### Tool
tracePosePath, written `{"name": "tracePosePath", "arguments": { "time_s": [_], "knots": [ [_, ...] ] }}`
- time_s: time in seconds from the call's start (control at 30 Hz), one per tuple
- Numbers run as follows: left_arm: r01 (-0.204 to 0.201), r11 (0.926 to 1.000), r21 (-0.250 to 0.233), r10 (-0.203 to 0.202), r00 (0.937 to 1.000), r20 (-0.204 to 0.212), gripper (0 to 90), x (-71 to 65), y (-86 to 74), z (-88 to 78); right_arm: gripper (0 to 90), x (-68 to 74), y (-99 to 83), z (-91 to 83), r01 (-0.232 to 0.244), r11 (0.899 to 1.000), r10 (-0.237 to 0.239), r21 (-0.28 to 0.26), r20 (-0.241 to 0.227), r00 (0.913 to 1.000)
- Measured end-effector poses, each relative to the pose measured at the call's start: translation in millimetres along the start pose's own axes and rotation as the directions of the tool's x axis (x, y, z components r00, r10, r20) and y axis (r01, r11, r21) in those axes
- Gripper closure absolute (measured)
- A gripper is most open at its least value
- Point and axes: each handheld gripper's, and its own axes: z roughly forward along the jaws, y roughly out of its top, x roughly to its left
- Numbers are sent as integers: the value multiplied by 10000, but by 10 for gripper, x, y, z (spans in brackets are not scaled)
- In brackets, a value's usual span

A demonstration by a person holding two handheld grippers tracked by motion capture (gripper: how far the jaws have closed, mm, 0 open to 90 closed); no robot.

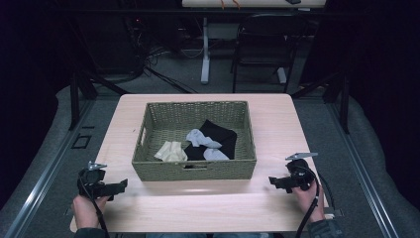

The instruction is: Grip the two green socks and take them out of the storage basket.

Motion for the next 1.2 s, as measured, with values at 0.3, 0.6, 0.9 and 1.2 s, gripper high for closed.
{"name": "tracePosePath", "arguments": {
  "time_s": [0.3,0.6,0.9,1.2],
  "knots": [
    [192,9997,-131,-187,9990,402,2,11,89,-116,68,-3,-6,-5,37,10000,-37,13,80,10000],
    [-3,9997,-242,17,9984,563,2,-5,234,-276,68,-13,-11,-13,-38,10000,39,-45,75,10000],
    [-498,9982,-327,514,9974,503,2,-51,499,-446,68,-10,-12,-10,-33,10000,33,-25,55,10000],
    [-1052,9927,-586,1093,9914,714,2,-171,849,-575,68,-10,-12,-10,-23,10000,23,-32,35,10000]
  ]
}}
